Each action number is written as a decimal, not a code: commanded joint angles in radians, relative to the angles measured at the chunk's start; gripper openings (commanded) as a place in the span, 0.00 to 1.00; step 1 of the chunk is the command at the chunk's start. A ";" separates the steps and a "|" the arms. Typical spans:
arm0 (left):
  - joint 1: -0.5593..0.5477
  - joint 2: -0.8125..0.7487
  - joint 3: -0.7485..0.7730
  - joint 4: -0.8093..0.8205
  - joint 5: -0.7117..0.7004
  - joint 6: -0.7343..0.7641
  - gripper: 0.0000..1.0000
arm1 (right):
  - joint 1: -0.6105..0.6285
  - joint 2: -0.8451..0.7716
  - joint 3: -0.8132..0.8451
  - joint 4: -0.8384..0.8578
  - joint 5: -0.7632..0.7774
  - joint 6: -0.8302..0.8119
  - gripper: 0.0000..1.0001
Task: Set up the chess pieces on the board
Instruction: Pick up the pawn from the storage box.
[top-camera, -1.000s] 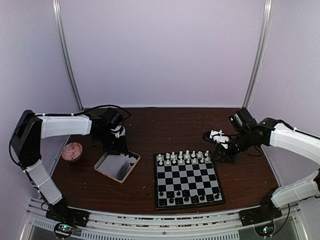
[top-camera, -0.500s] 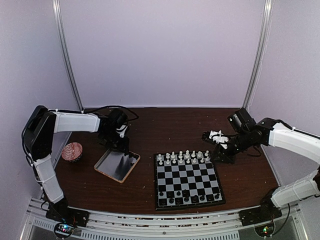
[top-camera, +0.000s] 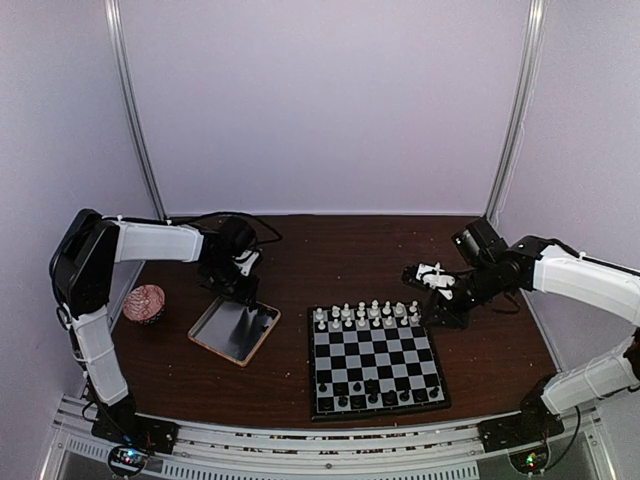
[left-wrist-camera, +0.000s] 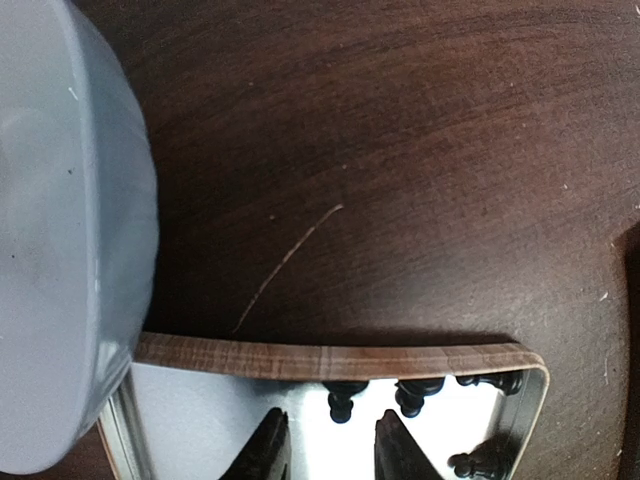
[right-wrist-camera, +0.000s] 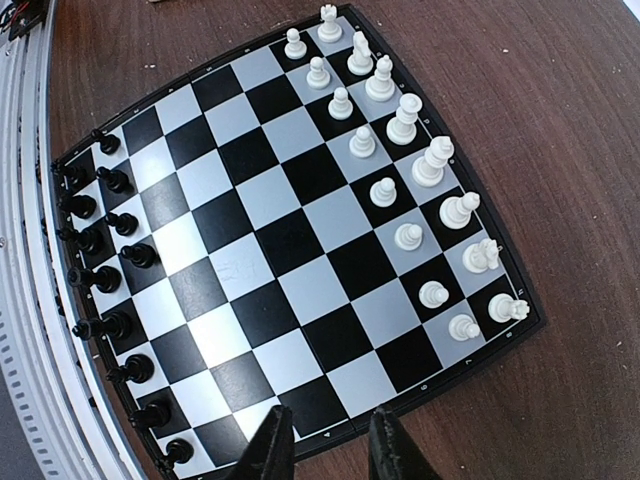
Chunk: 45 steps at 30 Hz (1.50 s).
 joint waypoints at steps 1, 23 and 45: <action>0.005 0.026 0.007 0.019 0.022 0.033 0.26 | -0.006 0.007 -0.001 0.005 -0.004 -0.001 0.27; 0.005 0.049 -0.005 0.028 0.032 0.075 0.05 | -0.006 0.006 0.000 0.002 -0.012 0.000 0.27; -0.056 -0.153 -0.039 -0.106 0.697 0.198 0.03 | 0.108 0.084 0.207 -0.107 -0.121 -0.128 0.30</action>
